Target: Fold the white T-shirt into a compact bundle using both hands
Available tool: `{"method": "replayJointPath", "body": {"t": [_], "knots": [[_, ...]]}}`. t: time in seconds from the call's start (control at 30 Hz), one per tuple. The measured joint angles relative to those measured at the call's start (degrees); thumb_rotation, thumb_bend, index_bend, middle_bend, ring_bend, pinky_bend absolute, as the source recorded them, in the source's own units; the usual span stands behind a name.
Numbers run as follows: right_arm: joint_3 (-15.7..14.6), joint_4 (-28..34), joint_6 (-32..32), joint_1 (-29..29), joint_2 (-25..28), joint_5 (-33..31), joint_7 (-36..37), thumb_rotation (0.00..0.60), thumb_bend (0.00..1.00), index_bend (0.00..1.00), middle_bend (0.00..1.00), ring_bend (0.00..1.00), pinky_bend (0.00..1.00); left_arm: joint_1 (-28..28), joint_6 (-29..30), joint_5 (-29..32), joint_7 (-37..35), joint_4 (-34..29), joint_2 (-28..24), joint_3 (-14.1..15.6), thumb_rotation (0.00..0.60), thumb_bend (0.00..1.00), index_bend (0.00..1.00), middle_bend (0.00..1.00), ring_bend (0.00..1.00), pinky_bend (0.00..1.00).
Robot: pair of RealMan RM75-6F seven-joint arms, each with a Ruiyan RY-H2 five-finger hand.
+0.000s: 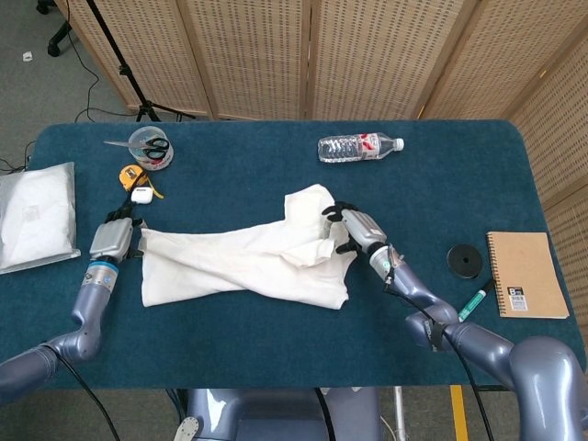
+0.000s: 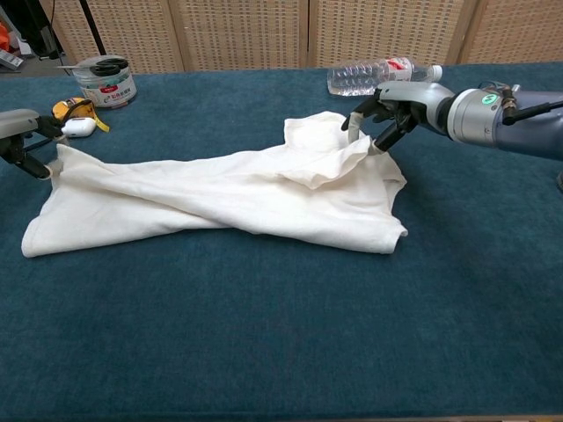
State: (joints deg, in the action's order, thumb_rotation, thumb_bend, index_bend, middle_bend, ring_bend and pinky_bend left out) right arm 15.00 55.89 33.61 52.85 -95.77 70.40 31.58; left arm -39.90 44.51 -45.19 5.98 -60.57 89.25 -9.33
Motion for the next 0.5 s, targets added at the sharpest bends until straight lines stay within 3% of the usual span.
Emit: {"method": "replayJointPath", "body": {"t": [0.17,0.5], "knots": [[0.62,-0.05,0.03,0.07,0.43,0.12,0.24,0.6,1.0,0.6,0.21,0.0,0.01,0.81,2.12,-1.51,-0.49,-2.59,-1.69,-0.9,0.6,0.22,0.0,0.0,0.0,0.0],[2.94,-2.79,-0.91,1.77,-0.29,-2.07,-0.93,0.6,1.0,0.6,0.21,0.0,0.01,3.99,12.4,-9.68,-3.95,-13.14,-9.11,-4.11,0.6,0.22,0.0,0.0,0.0,0.0]]}}
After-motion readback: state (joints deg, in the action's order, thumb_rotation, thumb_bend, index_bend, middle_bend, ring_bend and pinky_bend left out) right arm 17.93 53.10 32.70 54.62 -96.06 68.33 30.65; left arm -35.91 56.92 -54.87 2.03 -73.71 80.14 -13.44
